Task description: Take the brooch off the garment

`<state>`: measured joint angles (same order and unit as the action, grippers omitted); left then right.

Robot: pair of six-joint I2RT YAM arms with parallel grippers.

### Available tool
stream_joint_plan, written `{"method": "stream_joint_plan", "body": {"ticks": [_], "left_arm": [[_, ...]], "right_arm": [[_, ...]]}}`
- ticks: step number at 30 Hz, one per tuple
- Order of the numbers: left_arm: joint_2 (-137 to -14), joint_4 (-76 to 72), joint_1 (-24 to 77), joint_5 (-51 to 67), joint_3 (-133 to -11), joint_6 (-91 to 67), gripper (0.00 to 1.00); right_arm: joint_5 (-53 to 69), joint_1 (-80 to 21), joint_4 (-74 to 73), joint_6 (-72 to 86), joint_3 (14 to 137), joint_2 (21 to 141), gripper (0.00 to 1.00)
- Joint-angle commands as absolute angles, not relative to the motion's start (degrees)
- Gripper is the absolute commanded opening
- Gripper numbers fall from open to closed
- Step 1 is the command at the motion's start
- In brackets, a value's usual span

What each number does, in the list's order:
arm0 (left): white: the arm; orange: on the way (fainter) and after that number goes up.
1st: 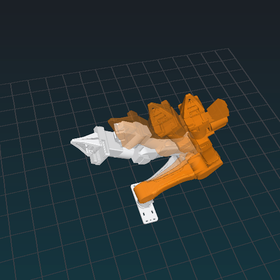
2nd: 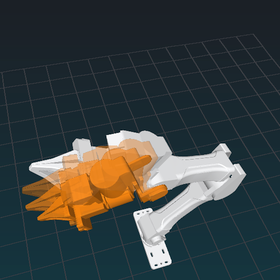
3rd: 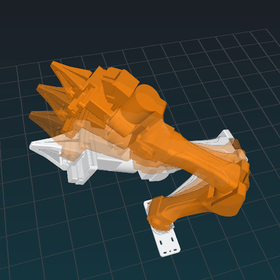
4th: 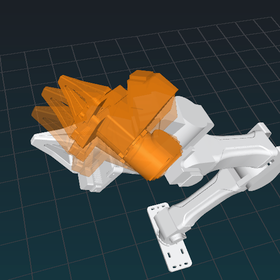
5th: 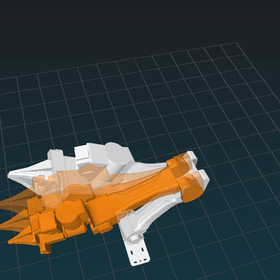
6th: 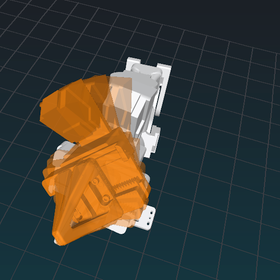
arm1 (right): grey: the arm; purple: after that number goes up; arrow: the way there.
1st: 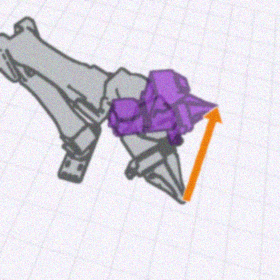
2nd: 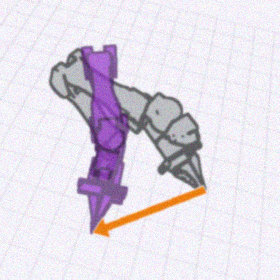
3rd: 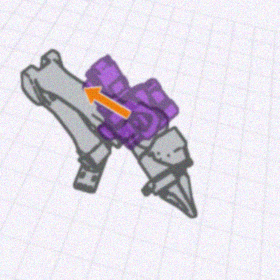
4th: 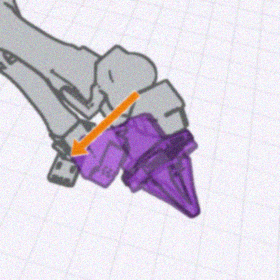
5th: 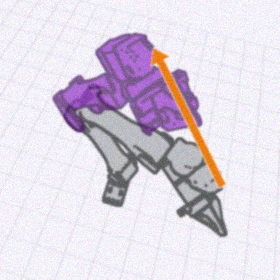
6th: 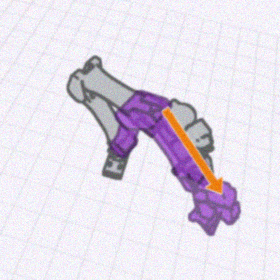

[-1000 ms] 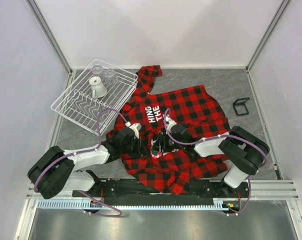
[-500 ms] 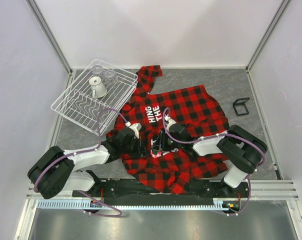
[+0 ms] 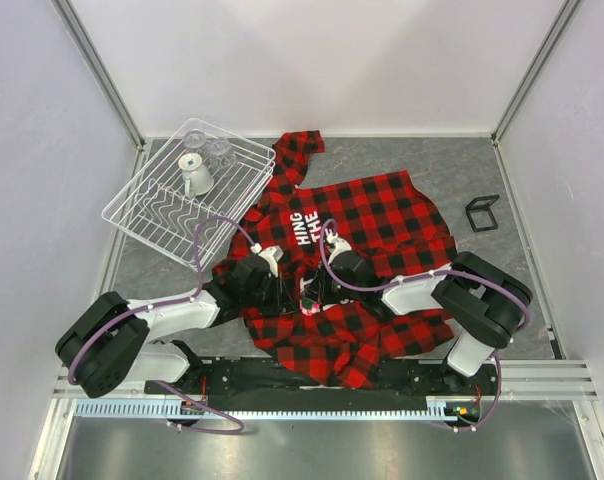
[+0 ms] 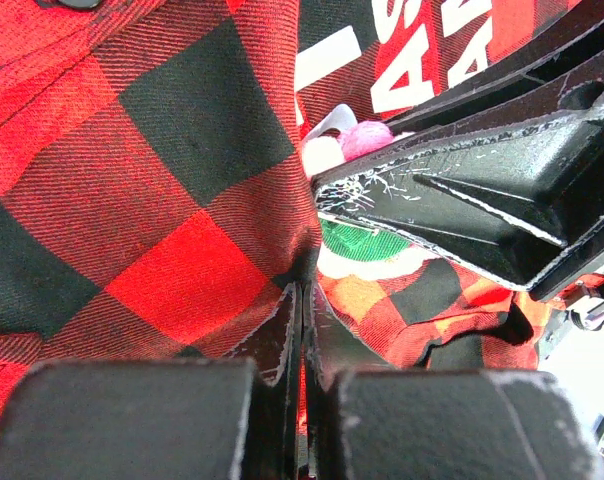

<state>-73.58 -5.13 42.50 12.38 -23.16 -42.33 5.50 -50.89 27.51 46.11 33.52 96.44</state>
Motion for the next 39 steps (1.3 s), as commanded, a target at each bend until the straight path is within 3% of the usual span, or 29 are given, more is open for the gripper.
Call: {"method": "stream_joint_plan", "body": {"ticks": [1,7,9,13,24,27,31,35,39], "left_arm": [[-74.0,-7.3,42.5,13.2,-23.6,-42.5,0.02],[-72.6,-6.8,42.5,12.5,-23.5,-42.6,0.02],[-72.2,-6.5,42.5,12.5,-23.5,-42.6,0.02],[-71.8,-6.4,42.5,12.4,-23.2,-42.7,0.02],[-71.8,-6.5,42.5,12.7,-23.2,-42.4,0.02],[-71.7,-6.5,42.5,12.9,-23.2,-42.4,0.02],[-70.7,-5.6,42.4,14.1,-24.3,-43.6,0.03],[-68.4,-2.6,42.4,14.9,-27.7,-48.0,0.22],[-64.4,-0.4,41.7,12.8,-28.5,-51.4,0.38]], "right_arm": [[-2.2,-51.9,19.5,43.7,31.1,97.7,0.02],[-2.5,-52.3,24.0,43.5,28.8,94.1,0.01],[-2.3,-52.3,24.7,44.2,29.1,92.7,0.09],[-2.6,-52.1,25.0,46.2,29.3,90.1,0.35],[-0.7,-51.3,27.5,48.3,28.9,89.3,0.39],[-0.2,-51.2,28.4,48.2,29.1,90.1,0.32],[2.9,-51.2,31.5,47.5,28.0,89.8,0.14],[2.8,-51.2,36.7,46.4,26.5,89.5,0.0],[2.8,-51.2,43.4,45.9,24.1,91.0,0.0]]}}
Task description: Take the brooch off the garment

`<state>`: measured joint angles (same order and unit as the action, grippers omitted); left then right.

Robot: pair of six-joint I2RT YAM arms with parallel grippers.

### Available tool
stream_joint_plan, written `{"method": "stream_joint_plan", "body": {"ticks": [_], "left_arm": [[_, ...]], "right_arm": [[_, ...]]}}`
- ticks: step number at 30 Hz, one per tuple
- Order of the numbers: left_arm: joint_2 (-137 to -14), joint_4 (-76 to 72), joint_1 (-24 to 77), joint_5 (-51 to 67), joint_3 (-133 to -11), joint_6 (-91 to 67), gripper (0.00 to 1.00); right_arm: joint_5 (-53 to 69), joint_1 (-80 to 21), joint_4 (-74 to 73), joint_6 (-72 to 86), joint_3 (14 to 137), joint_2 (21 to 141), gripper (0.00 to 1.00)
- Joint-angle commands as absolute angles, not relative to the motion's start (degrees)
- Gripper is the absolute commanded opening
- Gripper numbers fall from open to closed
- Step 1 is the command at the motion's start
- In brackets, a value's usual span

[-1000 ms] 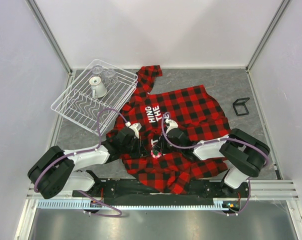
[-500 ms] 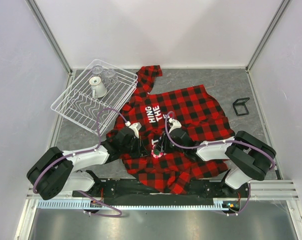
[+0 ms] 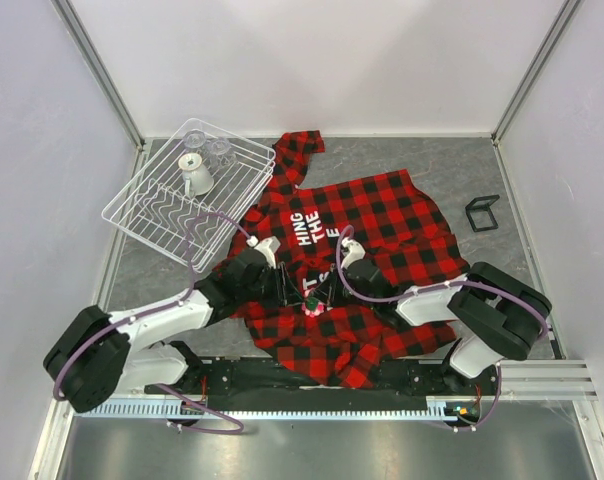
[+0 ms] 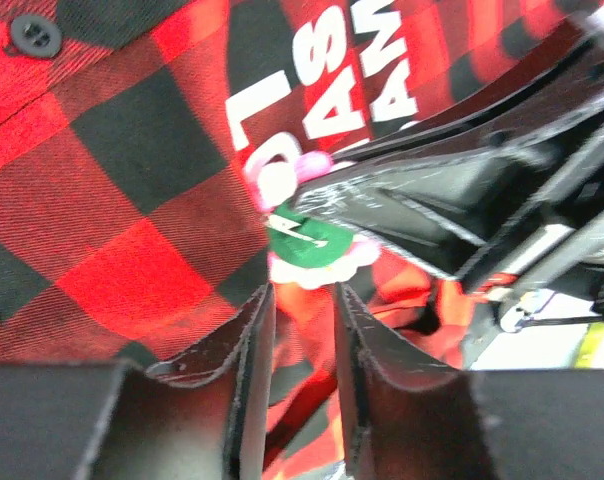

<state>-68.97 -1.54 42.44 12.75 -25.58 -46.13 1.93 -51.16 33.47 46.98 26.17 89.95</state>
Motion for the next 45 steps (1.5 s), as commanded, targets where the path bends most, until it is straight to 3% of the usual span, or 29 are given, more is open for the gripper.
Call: {"method": "stream_joint_plan", "body": {"ticks": [1,3,8,17,34,45], "left_arm": [[-63.7,-0.4,40.6,12.7,-28.3,-53.4,0.38],[-62.3,-0.4,39.5,12.8,-27.1,-55.9,0.37],[-67.2,-3.7,38.0,16.5,-28.3,-57.4,0.19],[-76.0,-4.4,38.0,17.8,-30.1,-63.5,0.24],[-83.7,-5.8,38.1,17.8,-31.8,-69.1,0.11],[-85.5,-6.2,38.8,16.8,-32.1,-68.5,0.08]], "right_arm": [[2.5,-51.3,45.0,45.8,23.4,91.2,0.0],[1.3,-51.4,49.6,45.7,21.4,91.8,0.0],[-1.0,-51.8,52.2,44.8,20.0,92.9,0.0],[-5.0,-53.0,47.5,43.8,20.9,90.9,0.0],[-7.2,-55.4,46.8,43.4,21.6,90.5,0.0],[-7.0,-55.9,46.8,43.5,21.7,91.1,0.0]]}}
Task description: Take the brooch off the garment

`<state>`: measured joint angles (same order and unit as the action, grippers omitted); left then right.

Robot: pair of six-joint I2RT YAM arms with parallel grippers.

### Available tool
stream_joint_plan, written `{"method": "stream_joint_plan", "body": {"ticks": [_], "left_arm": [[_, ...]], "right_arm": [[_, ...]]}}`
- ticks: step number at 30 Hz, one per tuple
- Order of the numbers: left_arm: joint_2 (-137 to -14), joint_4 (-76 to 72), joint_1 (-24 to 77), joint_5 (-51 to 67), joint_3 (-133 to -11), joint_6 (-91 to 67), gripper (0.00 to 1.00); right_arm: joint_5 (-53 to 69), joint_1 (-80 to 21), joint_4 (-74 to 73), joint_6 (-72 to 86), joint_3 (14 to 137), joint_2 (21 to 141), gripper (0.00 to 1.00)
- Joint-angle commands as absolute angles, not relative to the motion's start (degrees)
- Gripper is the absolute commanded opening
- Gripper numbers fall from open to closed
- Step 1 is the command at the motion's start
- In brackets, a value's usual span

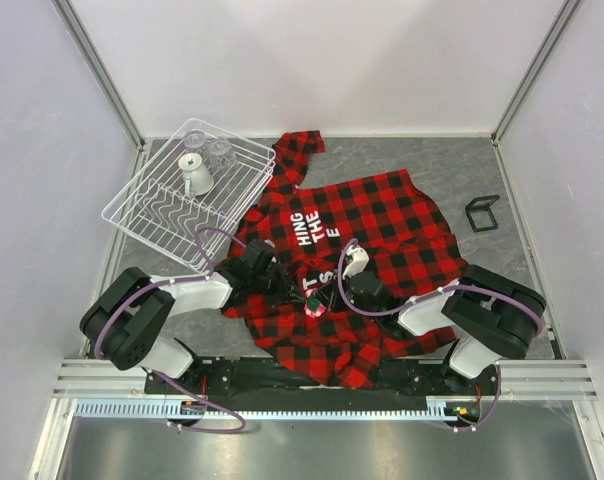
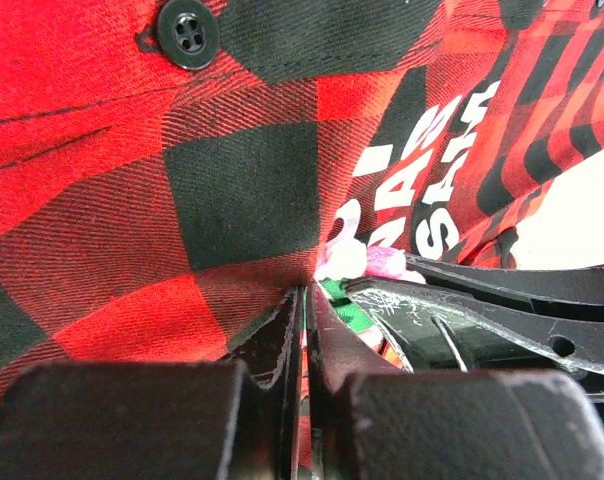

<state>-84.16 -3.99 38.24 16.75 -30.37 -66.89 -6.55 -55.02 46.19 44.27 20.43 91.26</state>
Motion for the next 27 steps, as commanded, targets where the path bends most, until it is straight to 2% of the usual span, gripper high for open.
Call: {"method": "stream_joint_plan", "body": {"ticks": [1,17,23,27], "left_arm": [[-85.7,-6.3,39.0,16.7,-32.3,-68.2,0.08],[-89.4,-4.6,41.0,16.2,-36.1,-59.9,0.08],[-87.5,-1.8,44.1,15.6,-37.2,-50.6,0.15],[-79.0,-1.3,44.1,11.4,-31.4,-46.8,0.28]], "right_arm": [[-6.9,-55.9,47.2,43.4,21.7,91.2,0.0],[-4.0,-58.0,48.2,41.9,23.6,95.0,0.0],[-4.3,-58.1,49.3,41.3,22.5,94.7,0.0],[-5.4,-58.1,47.4,40.0,22.1,92.7,0.0]]}}
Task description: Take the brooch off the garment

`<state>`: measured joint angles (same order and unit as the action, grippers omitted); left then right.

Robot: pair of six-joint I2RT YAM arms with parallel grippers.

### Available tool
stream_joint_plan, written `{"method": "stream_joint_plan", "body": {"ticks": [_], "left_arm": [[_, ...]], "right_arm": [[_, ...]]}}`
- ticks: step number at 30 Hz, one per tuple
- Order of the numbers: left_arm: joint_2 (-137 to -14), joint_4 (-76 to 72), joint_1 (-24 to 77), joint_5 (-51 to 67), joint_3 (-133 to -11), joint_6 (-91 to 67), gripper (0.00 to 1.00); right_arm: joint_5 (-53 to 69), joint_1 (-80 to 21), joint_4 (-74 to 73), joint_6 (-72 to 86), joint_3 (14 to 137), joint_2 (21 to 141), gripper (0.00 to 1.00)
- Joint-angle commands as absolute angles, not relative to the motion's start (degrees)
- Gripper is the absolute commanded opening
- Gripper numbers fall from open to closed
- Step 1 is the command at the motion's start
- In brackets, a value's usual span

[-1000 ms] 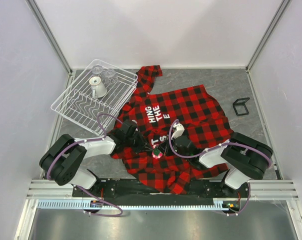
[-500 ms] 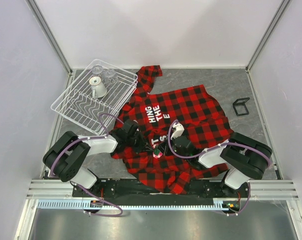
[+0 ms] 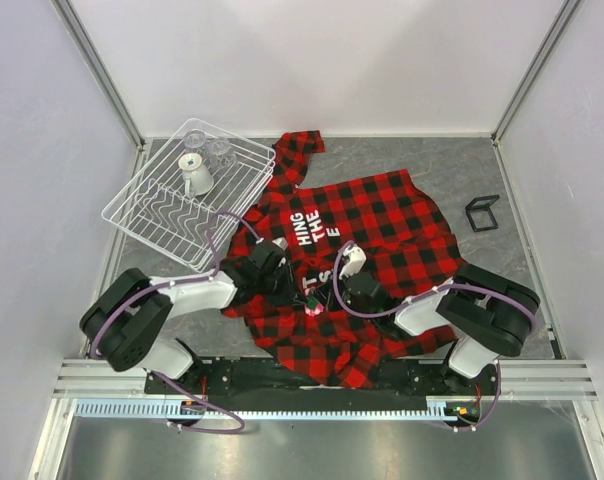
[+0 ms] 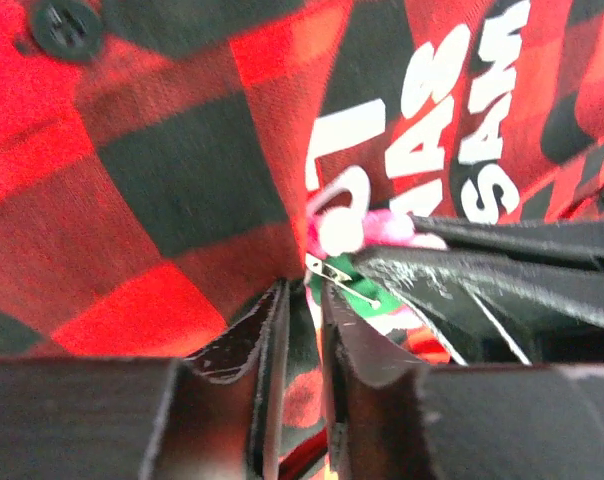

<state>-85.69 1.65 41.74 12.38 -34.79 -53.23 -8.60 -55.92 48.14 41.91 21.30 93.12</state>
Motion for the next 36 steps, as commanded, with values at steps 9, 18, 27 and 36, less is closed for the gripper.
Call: {"method": "stream_joint_plan", "body": {"ticks": [9,18,27,36], "left_arm": [[-70.9,-0.4,44.1,9.6,-29.4,-45.2,0.31],[-68.4,-1.7,44.0,8.9,-25.7,-46.2,0.23],[-65.7,-1.9,43.8,9.5,-24.2,-45.2,0.23],[-65.7,-3.6,43.7,11.8,-23.6,-44.3,0.23]], "right_arm": [[-7.3,-57.8,18.3,40.4,30.7,80.2,0.3],[8.3,-49.8,7.0,37.4,37.3,81.4,0.5],[16.0,-44.7,-12.2,25.6,52.5,92.5,0.65],[26.1,-41.3,-14.4,16.1,59.1,101.4,0.54]]}}
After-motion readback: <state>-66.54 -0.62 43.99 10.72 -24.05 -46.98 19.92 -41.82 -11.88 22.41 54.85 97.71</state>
